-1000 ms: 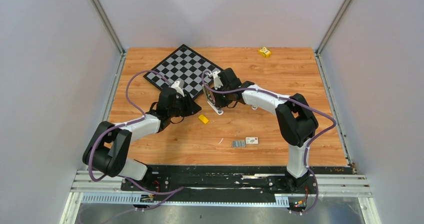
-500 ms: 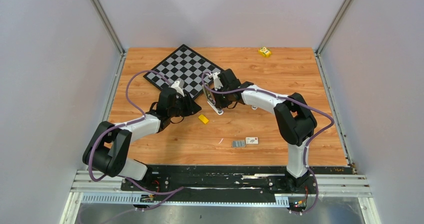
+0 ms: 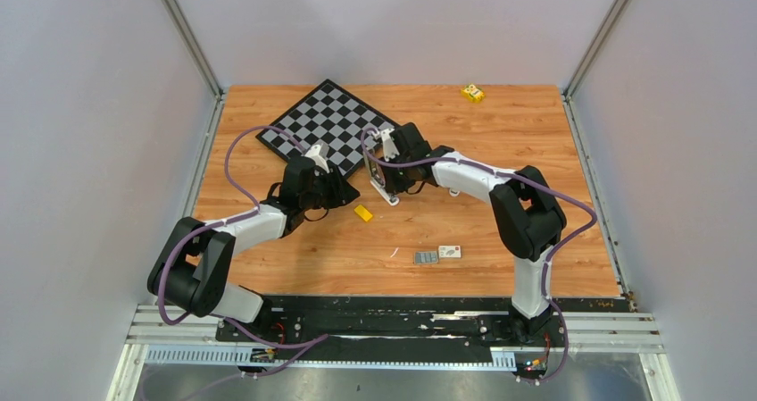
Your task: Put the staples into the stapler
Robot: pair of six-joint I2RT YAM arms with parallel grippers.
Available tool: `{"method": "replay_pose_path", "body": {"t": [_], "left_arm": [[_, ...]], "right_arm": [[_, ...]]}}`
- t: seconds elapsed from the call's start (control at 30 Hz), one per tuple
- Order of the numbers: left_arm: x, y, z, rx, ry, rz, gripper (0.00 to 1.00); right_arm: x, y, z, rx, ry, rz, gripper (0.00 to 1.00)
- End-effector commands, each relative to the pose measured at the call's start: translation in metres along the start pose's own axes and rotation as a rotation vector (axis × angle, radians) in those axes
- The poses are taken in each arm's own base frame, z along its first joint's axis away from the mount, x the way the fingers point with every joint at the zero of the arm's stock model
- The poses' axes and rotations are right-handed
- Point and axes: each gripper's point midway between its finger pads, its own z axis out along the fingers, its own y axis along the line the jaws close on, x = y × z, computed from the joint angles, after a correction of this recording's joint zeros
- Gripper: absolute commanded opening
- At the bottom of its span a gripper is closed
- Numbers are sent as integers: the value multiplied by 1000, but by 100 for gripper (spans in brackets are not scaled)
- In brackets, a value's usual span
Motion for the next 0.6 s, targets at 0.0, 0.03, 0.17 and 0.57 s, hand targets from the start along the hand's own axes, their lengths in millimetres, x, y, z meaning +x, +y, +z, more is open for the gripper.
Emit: {"method": "replay_pose_path", "body": {"t": [0.0,0.03,0.17,0.57], "left_arm": [[-5,0,2,12,-15,11,41],[-5,0,2,12,-14,10,41],[-5,0,2,12,-14,11,41],[-5,-1,2,15,-16,9,40]], "right_arm": [[16,-15,0,17,53,1,17],[15,-14,-1,14,50,-2,17],[7,-12,-6,0,39,-9,17],[-4,-6,-11,-42,22,-8,17]]}}
